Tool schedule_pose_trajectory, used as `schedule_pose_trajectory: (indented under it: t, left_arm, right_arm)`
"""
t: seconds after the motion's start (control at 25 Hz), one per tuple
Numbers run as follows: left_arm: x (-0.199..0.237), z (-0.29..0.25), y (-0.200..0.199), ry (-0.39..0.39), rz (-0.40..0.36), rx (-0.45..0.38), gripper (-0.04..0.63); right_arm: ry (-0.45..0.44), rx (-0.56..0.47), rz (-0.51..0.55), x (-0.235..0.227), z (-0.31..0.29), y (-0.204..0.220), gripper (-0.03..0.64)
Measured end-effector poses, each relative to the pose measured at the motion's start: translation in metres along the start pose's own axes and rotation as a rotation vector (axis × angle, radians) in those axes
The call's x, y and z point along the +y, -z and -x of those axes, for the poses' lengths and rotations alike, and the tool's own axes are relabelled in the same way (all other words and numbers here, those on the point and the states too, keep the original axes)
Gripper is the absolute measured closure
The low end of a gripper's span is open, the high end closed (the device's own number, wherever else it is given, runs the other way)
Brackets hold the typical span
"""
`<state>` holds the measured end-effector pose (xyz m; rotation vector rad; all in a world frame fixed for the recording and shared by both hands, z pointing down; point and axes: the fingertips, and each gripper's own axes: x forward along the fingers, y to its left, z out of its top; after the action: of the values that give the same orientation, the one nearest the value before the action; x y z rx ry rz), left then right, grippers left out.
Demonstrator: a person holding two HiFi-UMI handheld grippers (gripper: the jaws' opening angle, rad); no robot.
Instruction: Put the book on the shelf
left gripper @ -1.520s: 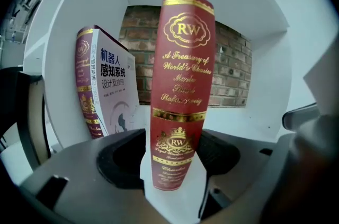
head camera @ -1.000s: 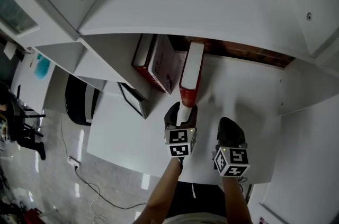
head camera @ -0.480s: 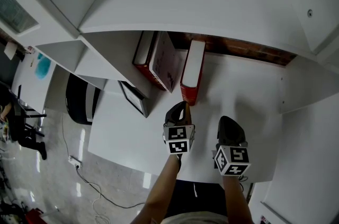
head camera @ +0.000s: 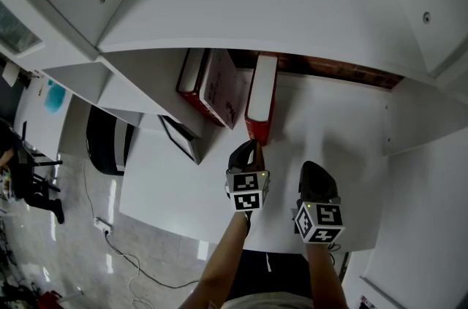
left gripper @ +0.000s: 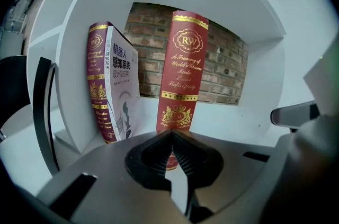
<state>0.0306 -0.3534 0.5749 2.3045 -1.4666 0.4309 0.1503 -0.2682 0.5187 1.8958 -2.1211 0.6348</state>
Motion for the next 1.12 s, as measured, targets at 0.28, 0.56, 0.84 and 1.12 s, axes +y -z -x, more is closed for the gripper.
schedule_pose_trajectory:
  t: [0.28, 0.56, 0.84, 1.12]
  left_arm:
    - [-0.004, -0.012, -0.006, 0.006, -0.004, 0.007, 0.58]
    - [-0.005, -0.023, -0.011, 0.008, -0.004, 0.006, 0.58]
    - [-0.007, -0.036, -0.018, 0.009, -0.012, 0.011, 0.58]
    - [-0.006, -0.042, -0.023, 0.01, 0.001, 0.005, 0.58]
  right_arm:
    - [0.01, 0.009, -0.005, -0.006, -0.004, 0.002, 0.601]
    - [0.026, 0.011, -0.009, -0.013, -0.008, 0.0, 0.601]
    - [0.032, 0.011, -0.016, -0.018, -0.012, -0.002, 0.601]
    - [0.033, 0.014, -0.014, -0.02, -0.017, -0.003, 0.601]
